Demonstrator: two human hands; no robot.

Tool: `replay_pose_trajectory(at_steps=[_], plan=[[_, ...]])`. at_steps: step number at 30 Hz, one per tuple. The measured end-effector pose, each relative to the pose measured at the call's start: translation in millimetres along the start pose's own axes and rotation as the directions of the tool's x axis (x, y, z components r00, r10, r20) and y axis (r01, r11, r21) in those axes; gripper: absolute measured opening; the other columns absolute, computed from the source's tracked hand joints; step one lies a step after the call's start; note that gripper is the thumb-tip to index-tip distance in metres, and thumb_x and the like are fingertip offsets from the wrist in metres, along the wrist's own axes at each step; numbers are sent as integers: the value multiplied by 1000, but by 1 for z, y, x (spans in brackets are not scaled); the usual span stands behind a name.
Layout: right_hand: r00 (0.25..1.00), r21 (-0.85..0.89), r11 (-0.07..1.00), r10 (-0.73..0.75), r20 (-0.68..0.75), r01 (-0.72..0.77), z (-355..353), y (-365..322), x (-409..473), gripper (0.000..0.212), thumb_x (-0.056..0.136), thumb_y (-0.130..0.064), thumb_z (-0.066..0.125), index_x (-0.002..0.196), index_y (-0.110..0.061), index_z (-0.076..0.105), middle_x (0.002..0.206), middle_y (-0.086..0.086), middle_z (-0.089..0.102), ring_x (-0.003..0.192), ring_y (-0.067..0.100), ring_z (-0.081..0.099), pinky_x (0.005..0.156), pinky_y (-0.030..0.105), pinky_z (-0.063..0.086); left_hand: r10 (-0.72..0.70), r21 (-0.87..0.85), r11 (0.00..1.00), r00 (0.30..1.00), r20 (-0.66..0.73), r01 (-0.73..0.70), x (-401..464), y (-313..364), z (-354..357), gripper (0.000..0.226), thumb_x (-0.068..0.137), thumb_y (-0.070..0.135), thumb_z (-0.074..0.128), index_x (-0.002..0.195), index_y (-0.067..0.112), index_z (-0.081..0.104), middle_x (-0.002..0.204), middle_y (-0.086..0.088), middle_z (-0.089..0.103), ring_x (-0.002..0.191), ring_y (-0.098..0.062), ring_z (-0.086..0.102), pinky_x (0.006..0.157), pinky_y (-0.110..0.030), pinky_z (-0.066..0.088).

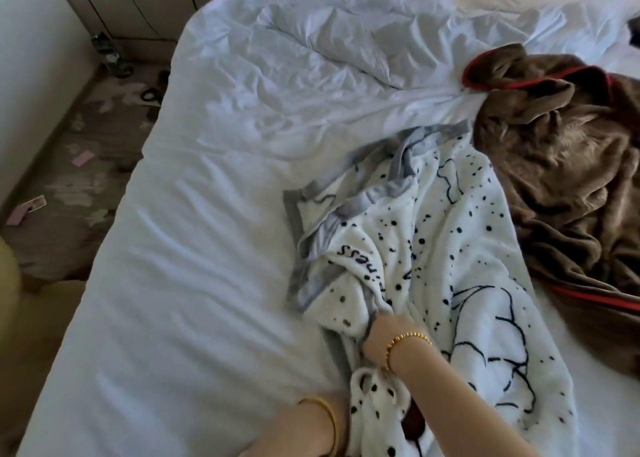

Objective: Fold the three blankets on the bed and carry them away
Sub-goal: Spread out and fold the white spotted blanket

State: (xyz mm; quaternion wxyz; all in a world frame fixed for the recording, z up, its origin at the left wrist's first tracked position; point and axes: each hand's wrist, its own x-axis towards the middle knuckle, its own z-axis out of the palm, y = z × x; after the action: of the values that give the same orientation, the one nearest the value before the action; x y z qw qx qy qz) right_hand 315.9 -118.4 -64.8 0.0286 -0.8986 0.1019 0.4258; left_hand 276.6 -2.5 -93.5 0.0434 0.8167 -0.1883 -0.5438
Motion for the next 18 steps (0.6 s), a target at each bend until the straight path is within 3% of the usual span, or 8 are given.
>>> replay_pose_trajectory(at_steps=[3,6,7,8,10,14,16,18], plan=[[1000,-24,1000,-10,-7,9,13,0,-18,60,89,-30,41,143,-10,23,144,13,32,131,30,35,104,41,35,104,-153,983,995,3,-103,-19,0,8,48,96,25,39,142,14,34,147,-12,36,136,-25,34,112,-34,24],[952,63,986,-130,-277,153,10,-8,-21,68,84,-36,44,143,-10,22,149,9,15,138,32,13,114,44,15,138,-500,855,990,-34,-136,-23,-22,-11,34,88,13,44,119,5,57,121,-21,59,104,-25,57,89,-33,43],[905,109,967,-170,-390,229,6,-12,-19,67,86,-41,44,142,-10,25,149,6,13,139,29,10,116,42,12,99,-686,714,990,-103,-143,-23,-31,-22,29,88,10,45,111,2,60,112,-24,63,93,-25,59,84,-35,46],[863,168,942,-183,-471,291,2,-17,-14,64,87,-45,45,139,-11,29,148,3,14,139,26,11,116,39,13,19,-855,495,986,-165,-152,-20,-38,-31,24,90,7,45,103,1,63,100,-24,66,84,-25,60,82,-39,49],[856,298,887,-176,-486,352,-5,-23,-3,57,87,-50,48,131,-13,39,144,2,21,135,25,21,111,35,24,-153,-980,54,968,-197,-191,-10,-47,-45,23,92,-1,39,96,2,62,82,-19,65,73,-28,60,81,-43,51],[901,280,916,-160,-404,288,-6,-22,21,40,92,-34,48,127,-14,47,137,7,33,127,28,35,105,35,34,-269,-891,-236,908,-323,-387,9,-43,-70,26,94,-1,42,114,11,54,87,-11,63,75,-20,60,58,-26,54],[880,345,897,-93,-465,277,-13,-18,32,30,94,-19,43,122,-11,47,123,10,47,115,28,47,91,33,42,-259,-877,-246,900,-352,-413,13,-33,-83,17,93,4,48,104,14,56,75,-6,63,63,-16,58,46,-20,48],[852,638,718,120,-509,280,-31,-9,34,24,94,-12,40,116,-6,46,95,6,53,93,27,54,66,27,40,-297,-866,-37,832,-468,-499,14,-20,-102,24,89,-6,47,97,16,56,56,-1,54,44,-8,46,39,-16,36]])
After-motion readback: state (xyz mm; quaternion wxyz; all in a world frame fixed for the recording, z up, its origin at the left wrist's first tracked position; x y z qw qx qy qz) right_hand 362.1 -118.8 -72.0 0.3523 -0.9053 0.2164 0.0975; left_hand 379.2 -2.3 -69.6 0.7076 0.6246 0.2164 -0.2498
